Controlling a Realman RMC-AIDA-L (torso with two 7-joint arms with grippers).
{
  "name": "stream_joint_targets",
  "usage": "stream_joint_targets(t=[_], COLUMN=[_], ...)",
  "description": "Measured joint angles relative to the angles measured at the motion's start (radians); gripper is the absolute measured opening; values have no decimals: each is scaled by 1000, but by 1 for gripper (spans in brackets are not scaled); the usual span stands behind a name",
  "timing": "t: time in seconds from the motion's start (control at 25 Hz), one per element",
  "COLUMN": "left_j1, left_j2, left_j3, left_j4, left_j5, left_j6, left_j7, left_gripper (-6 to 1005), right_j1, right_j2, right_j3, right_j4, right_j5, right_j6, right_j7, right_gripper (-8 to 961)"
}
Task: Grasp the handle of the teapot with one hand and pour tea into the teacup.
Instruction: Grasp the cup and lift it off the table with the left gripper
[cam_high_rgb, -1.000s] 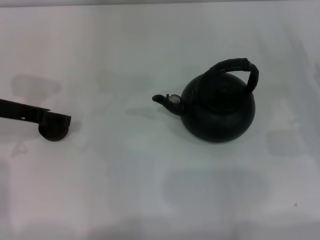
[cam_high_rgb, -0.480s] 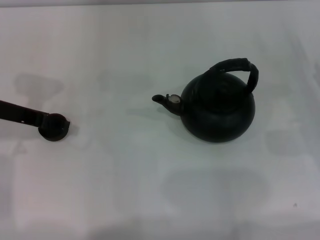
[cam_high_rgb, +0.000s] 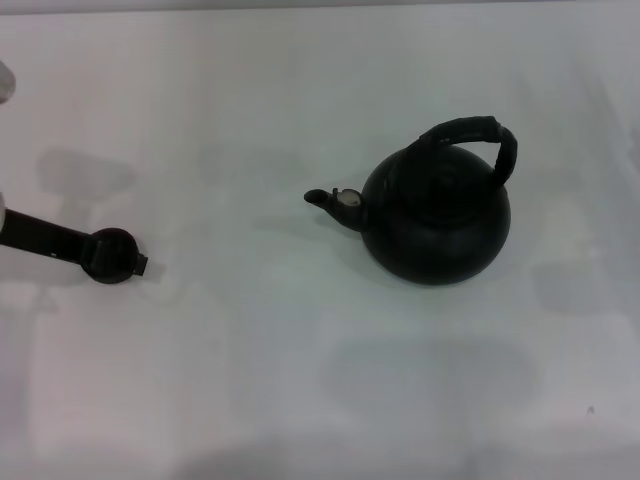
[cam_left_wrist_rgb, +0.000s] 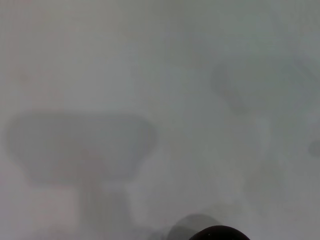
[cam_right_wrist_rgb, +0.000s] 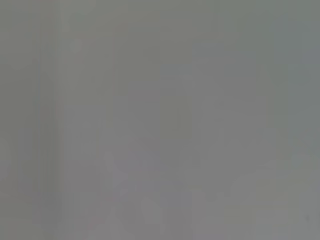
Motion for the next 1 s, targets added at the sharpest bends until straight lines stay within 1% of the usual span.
stream_joint_targets(t=[0.32,1.0], left_j1=[-16,-30], left_j2=[2,1], left_j3=[-8,-9], left_j4=[-38,-67], left_j5=[5,19], left_j6=[1,38], left_j7=[1,10], left_gripper=[866,842], right_j1=[-1,1], right_j2=[0,0], right_j3=[0,-2], right_j4=[0,7], right_j5=[0,0], right_j6=[-2,-1], right_j7=[0,0], right_gripper=[874,874])
